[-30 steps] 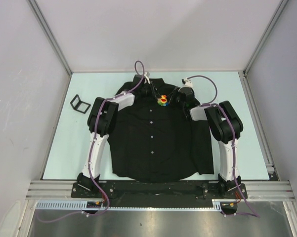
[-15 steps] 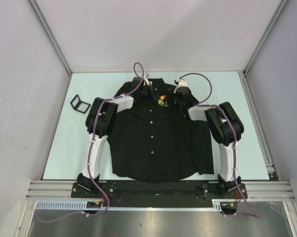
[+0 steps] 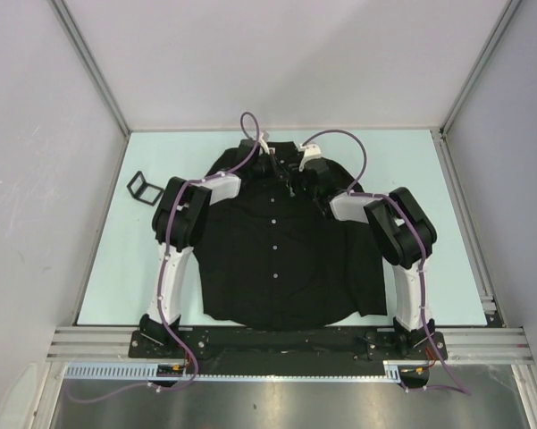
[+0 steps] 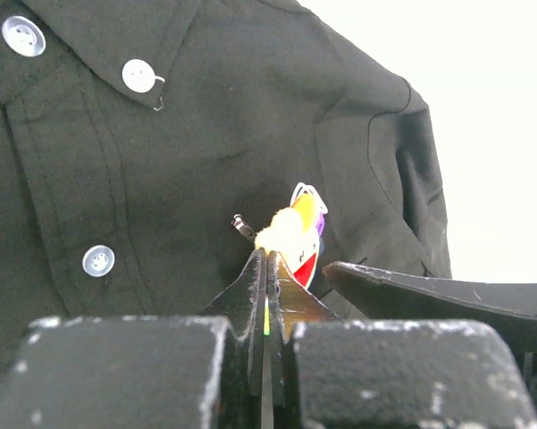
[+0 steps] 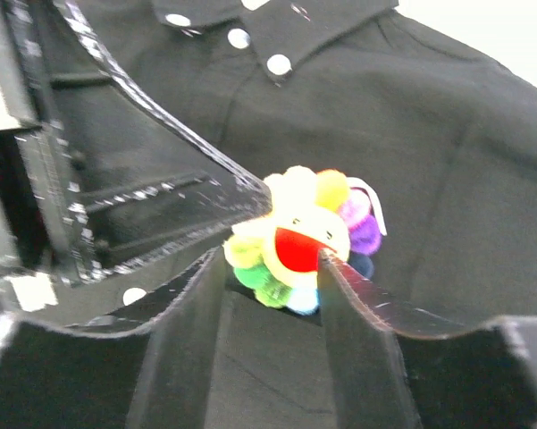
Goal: Remove the brooch from the garment
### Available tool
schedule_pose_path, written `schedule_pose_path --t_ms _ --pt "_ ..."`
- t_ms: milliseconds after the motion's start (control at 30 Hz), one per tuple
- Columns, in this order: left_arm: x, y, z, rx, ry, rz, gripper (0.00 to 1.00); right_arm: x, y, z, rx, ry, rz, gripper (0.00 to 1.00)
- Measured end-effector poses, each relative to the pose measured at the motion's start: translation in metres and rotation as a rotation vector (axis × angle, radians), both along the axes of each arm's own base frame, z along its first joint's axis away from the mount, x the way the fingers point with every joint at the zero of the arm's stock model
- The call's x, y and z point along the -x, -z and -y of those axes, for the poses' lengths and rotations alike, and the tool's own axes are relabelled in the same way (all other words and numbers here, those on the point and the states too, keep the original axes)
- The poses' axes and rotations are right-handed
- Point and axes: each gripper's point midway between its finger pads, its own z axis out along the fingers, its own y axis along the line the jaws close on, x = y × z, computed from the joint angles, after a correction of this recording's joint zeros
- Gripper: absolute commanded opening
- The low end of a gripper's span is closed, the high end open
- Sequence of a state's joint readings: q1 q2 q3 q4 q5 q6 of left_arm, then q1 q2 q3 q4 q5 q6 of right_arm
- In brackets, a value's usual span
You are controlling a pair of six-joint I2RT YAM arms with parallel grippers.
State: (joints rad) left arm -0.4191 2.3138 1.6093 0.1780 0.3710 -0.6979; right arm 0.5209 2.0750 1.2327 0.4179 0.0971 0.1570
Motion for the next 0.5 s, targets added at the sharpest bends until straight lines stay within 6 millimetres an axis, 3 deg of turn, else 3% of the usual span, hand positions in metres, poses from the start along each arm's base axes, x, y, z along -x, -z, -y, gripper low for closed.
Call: schedule_pose_path --t_ms 233,500 --pt "-0.001 -0.007 0.001 0.016 -0.005 0.013 0.0 -0.003 -0.008 -0.008 0.027 -0.019 0.017 0.67" --pt "-0.002 -0.016 0.002 0.031 -0.003 0.021 0.0 -0.01 0.008 -0.005 0.093 0.015 -0.022 0.65"
